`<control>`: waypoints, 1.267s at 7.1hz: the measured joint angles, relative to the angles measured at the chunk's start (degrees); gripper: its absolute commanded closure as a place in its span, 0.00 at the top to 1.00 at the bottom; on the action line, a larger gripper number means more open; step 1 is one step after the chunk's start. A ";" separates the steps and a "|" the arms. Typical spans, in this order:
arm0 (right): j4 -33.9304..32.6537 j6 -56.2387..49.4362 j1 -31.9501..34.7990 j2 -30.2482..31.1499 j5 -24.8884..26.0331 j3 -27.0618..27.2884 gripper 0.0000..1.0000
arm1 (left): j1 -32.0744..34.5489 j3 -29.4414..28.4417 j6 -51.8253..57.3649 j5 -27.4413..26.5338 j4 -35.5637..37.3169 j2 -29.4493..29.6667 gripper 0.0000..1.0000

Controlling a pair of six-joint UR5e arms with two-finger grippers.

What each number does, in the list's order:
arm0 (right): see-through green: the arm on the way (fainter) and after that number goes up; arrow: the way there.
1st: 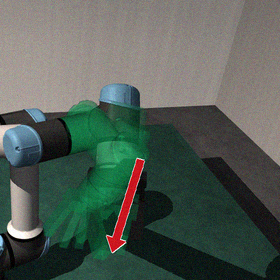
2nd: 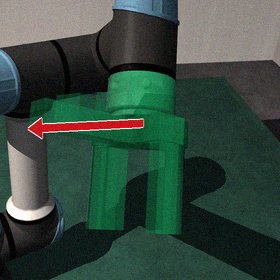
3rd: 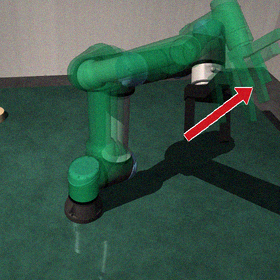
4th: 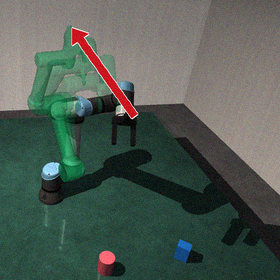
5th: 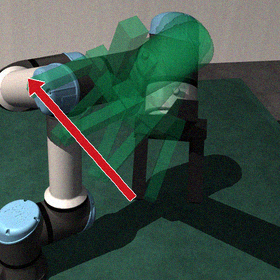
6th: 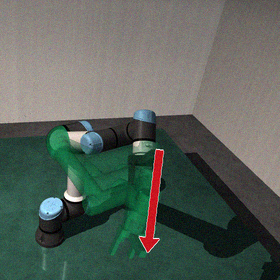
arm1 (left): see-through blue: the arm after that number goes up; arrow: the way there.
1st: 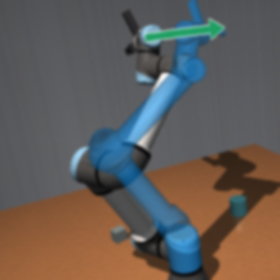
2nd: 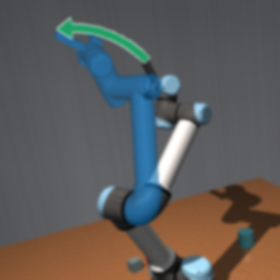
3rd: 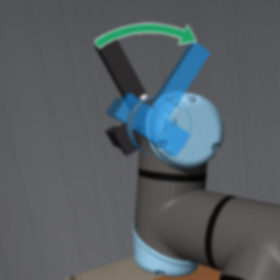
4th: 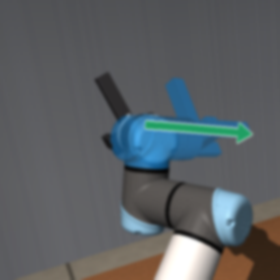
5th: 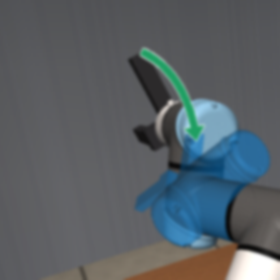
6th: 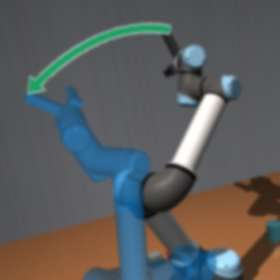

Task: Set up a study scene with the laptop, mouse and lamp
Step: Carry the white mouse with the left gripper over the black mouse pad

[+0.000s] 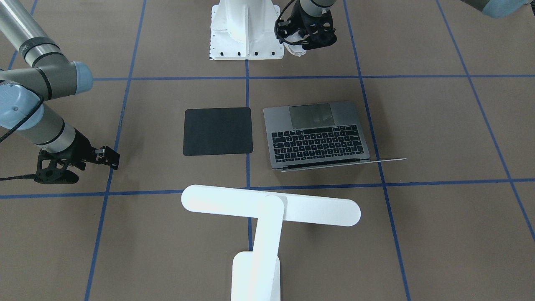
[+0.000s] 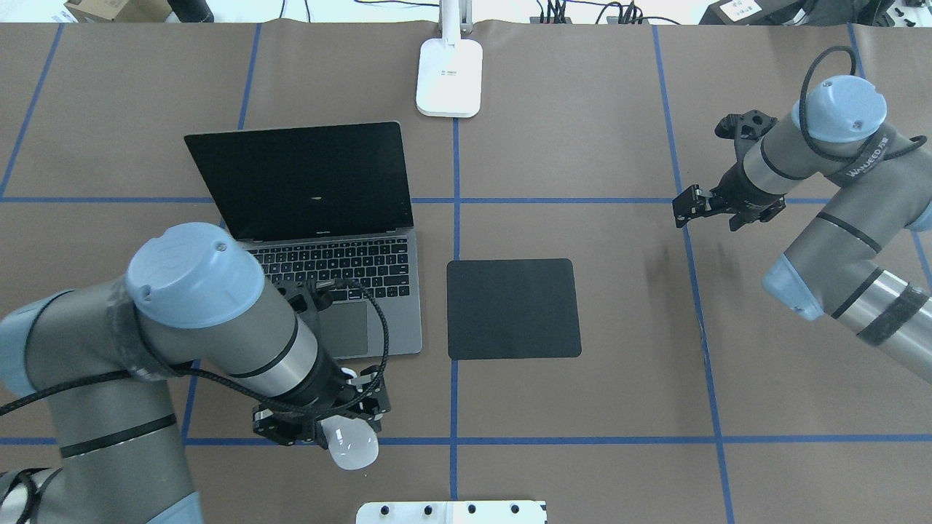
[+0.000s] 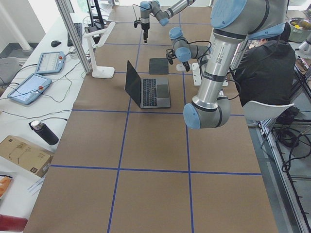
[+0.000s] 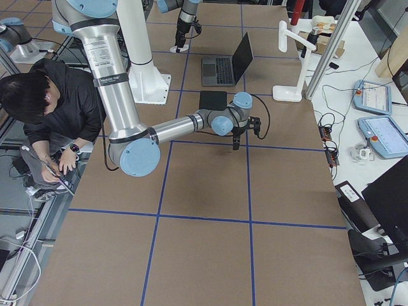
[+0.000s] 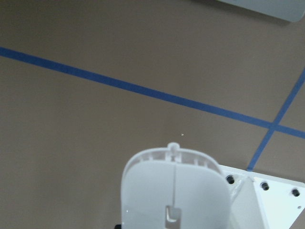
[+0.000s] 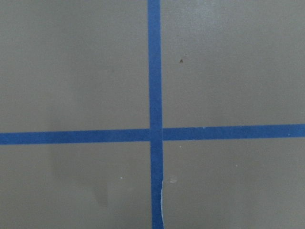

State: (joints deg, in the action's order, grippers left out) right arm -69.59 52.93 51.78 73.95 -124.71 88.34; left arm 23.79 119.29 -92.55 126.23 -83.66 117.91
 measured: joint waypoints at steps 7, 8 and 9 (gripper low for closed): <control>-7.67 -13.69 12.28 2.76 -5.28 0.82 0.99 | 2.23 -27.92 11.21 -6.39 0.08 23.58 0.21; -8.08 -16.78 14.16 3.87 -6.30 0.85 0.99 | 2.36 -32.55 13.13 -7.47 -0.02 26.62 0.21; -8.26 -19.00 15.67 4.86 -6.91 0.93 0.99 | 2.73 -35.47 15.08 -8.04 -0.17 28.30 0.21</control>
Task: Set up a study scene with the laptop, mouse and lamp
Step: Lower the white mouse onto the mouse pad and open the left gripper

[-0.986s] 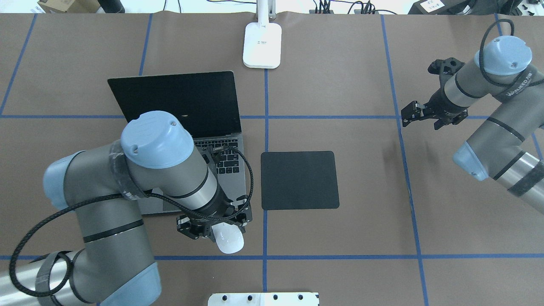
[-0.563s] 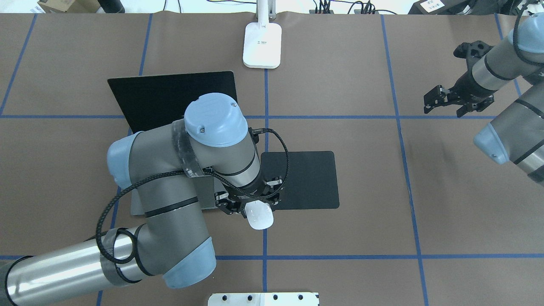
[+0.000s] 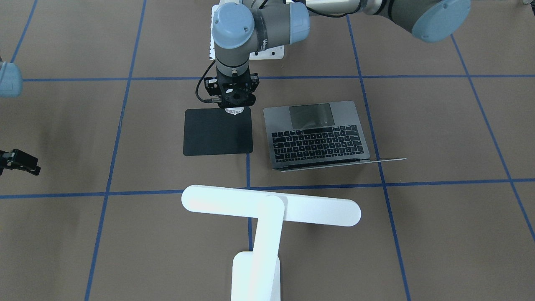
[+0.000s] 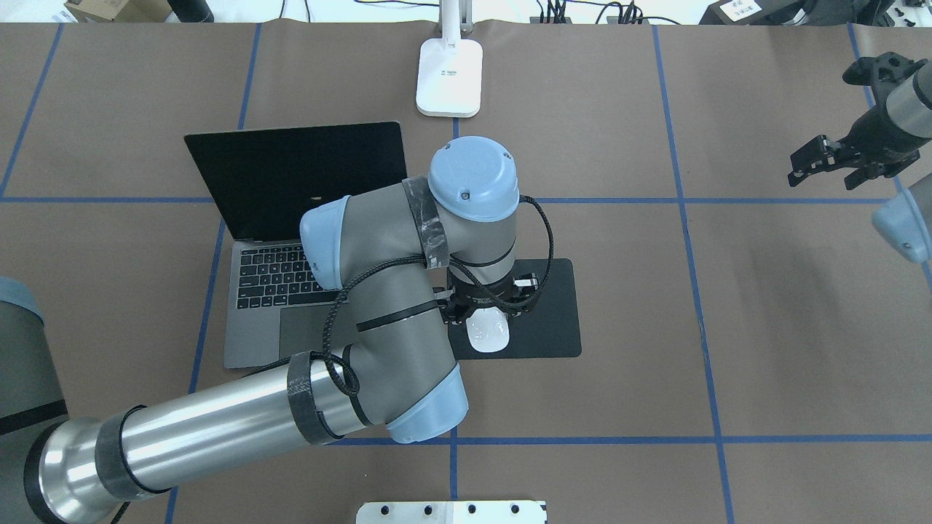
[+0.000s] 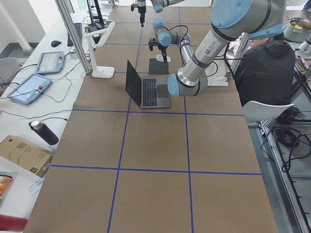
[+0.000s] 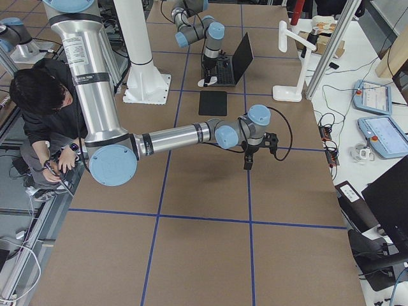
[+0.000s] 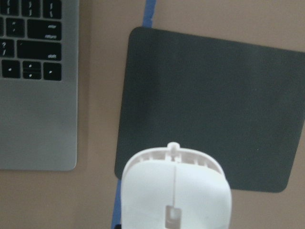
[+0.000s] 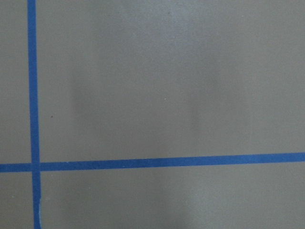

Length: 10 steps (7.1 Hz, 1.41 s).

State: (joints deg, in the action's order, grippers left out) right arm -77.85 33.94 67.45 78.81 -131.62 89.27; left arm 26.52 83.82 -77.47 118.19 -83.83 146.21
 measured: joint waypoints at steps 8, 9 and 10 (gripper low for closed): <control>-0.10 -3.09 1.95 2.59 -0.57 0.78 0.99 | 1.06 -21.37 7.65 -0.77 -3.92 10.42 0.21; -0.10 -3.09 1.93 2.63 -0.57 0.77 0.99 | 0.88 -22.73 7.62 -0.77 -4.28 10.95 0.24; -0.10 -3.07 1.88 2.65 -0.57 0.75 0.99 | 0.66 -23.90 7.61 -0.77 -4.74 11.18 0.43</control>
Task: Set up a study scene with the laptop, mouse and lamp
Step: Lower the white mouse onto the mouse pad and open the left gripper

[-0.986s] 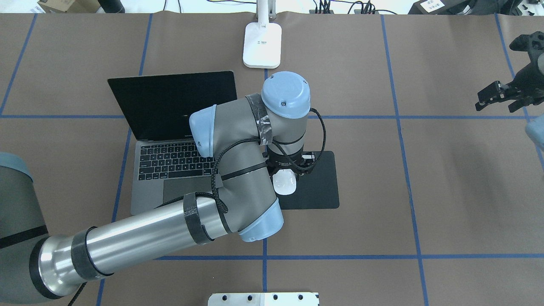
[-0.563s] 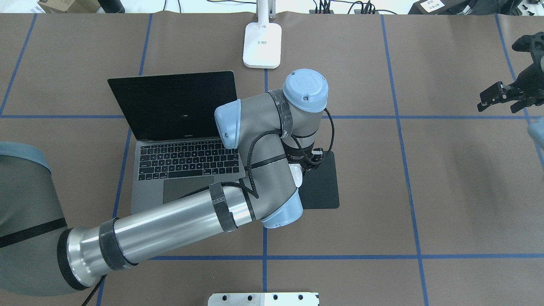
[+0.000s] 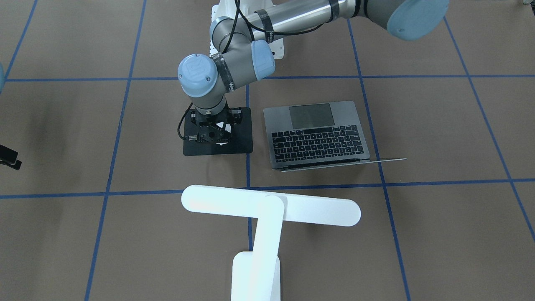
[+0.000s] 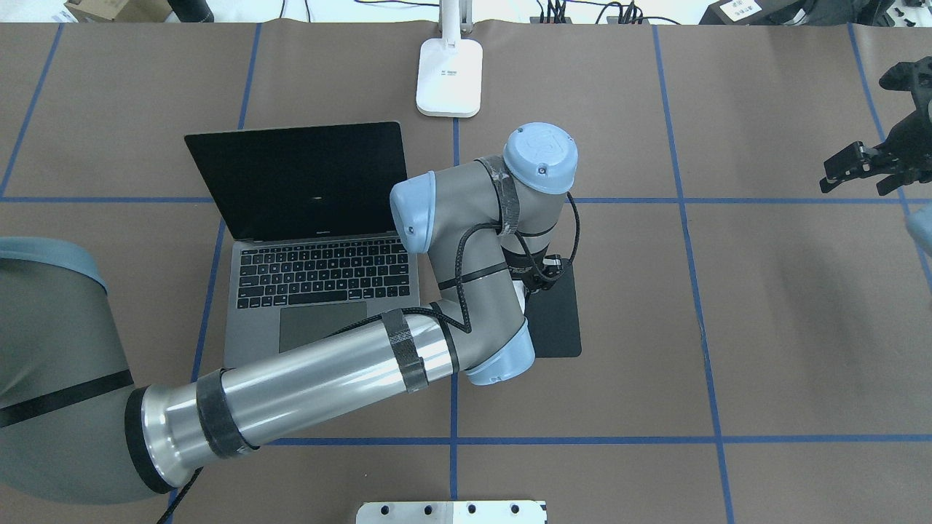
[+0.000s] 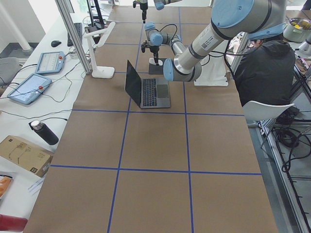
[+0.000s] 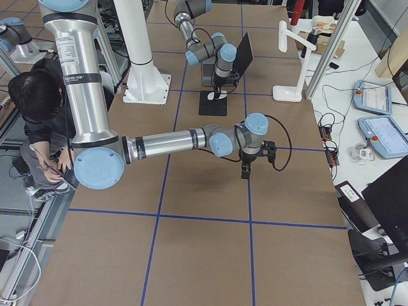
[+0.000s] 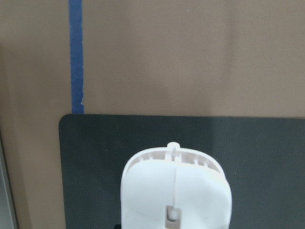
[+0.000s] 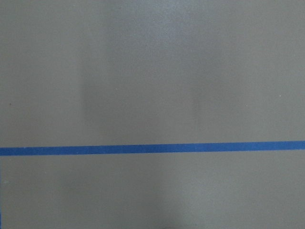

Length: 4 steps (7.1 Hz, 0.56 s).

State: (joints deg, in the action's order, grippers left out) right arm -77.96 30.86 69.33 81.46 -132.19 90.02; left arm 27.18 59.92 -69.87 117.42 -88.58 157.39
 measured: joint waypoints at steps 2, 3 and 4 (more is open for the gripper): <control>0.00 0.06 -0.04 0.01 0.00 -0.01 0.99 | -0.33 -1.64 -0.01 -0.02 -1.34 0.09 0.66; 0.00 0.07 -0.03 0.01 0.02 -0.04 0.99 | -0.62 -1.96 -0.01 -0.10 -1.62 0.10 0.71; 0.00 0.07 -0.05 -0.01 0.06 -0.07 0.99 | -0.85 -2.05 0.01 -0.19 -1.73 0.10 0.81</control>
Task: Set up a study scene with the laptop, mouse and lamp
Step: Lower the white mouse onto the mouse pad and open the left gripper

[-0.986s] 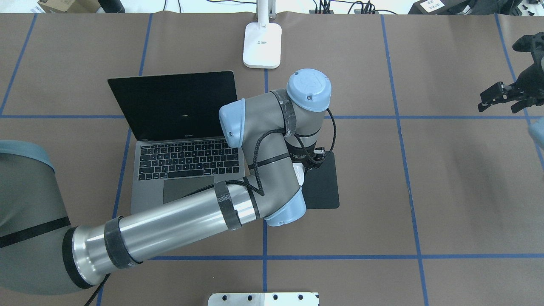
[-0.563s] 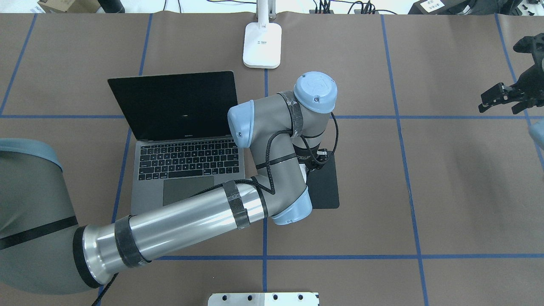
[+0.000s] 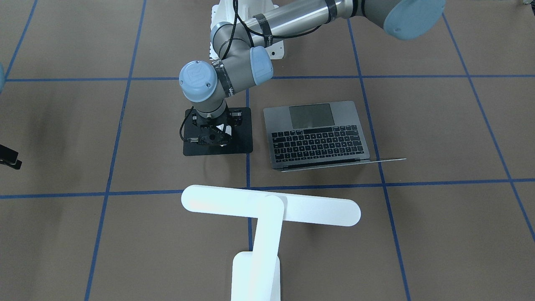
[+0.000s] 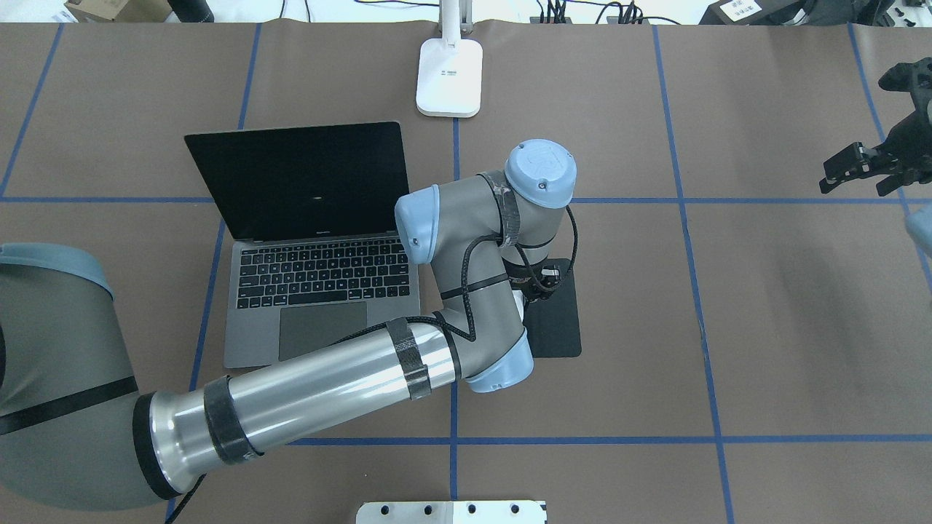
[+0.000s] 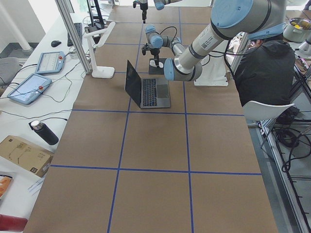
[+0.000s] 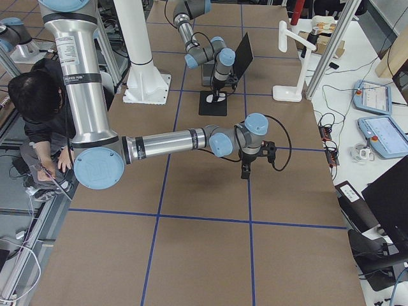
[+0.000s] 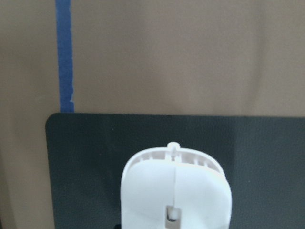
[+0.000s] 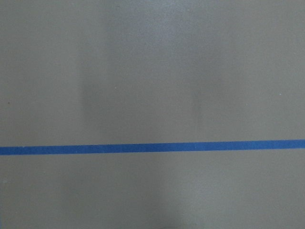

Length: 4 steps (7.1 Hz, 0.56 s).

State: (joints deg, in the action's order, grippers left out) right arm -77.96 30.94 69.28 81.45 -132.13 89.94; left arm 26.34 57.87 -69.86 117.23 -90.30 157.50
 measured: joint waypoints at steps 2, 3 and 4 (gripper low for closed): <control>0.00 0.00 -0.02 -0.04 0.03 -0.03 0.99 | -0.12 0.03 0.08 -0.06 -0.05 0.00 0.98; 0.00 0.00 -0.01 -0.05 0.02 -0.03 0.99 | -0.13 0.25 0.12 -0.07 -0.03 0.01 0.99; 0.00 0.00 0.02 -0.09 -0.02 -0.06 0.99 | -0.02 0.57 0.15 -0.07 0.06 0.01 0.99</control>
State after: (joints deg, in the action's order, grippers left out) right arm -77.96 30.94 69.31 81.36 -132.15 89.89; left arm 26.32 58.45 -69.71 117.16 -90.24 157.50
